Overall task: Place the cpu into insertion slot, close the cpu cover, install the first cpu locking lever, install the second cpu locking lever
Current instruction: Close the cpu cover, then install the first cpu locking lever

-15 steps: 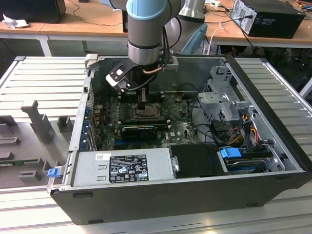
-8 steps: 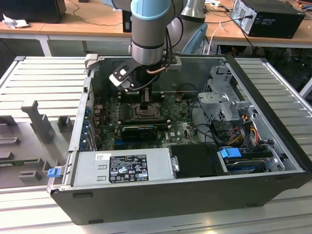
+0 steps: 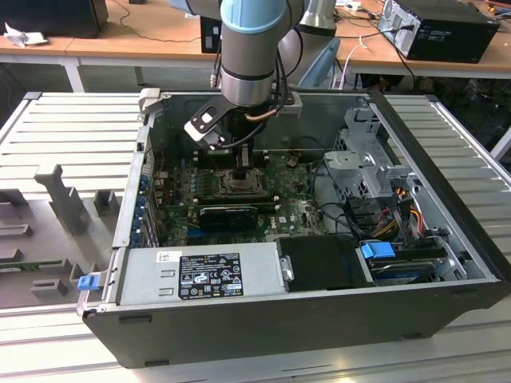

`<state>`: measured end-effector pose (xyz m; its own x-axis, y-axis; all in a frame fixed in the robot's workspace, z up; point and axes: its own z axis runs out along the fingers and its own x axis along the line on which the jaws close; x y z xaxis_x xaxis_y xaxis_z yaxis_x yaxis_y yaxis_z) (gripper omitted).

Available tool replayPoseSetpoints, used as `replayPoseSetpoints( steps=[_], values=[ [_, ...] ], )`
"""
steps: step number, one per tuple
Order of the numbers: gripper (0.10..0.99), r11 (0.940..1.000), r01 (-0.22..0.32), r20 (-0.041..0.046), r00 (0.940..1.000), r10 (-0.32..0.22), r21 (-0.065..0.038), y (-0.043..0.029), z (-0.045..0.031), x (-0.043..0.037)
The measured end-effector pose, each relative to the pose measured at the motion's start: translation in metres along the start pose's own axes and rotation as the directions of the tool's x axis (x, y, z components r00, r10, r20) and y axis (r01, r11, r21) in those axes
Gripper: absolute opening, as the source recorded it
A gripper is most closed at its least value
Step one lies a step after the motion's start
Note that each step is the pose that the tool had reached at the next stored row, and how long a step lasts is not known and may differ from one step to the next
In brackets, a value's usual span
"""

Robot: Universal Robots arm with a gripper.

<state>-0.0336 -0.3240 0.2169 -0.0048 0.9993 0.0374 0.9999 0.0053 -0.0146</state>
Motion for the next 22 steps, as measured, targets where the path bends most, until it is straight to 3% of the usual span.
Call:
replayPoseSetpoints(
  steps=[5,12,22],
  values=[
    [0.106,1.0,0.0,0.0002,1.0,0.0,0.002,0.0035,-0.0005,0.0],
    [0.106,1.0,0.0,0.0,1.0,0.0,0.001,0.0035,-0.0079,0.0003],
    [0.106,1.0,0.0,-0.0001,1.0,0.0,0.001,0.0035,-0.0115,0.0004]
  ],
)
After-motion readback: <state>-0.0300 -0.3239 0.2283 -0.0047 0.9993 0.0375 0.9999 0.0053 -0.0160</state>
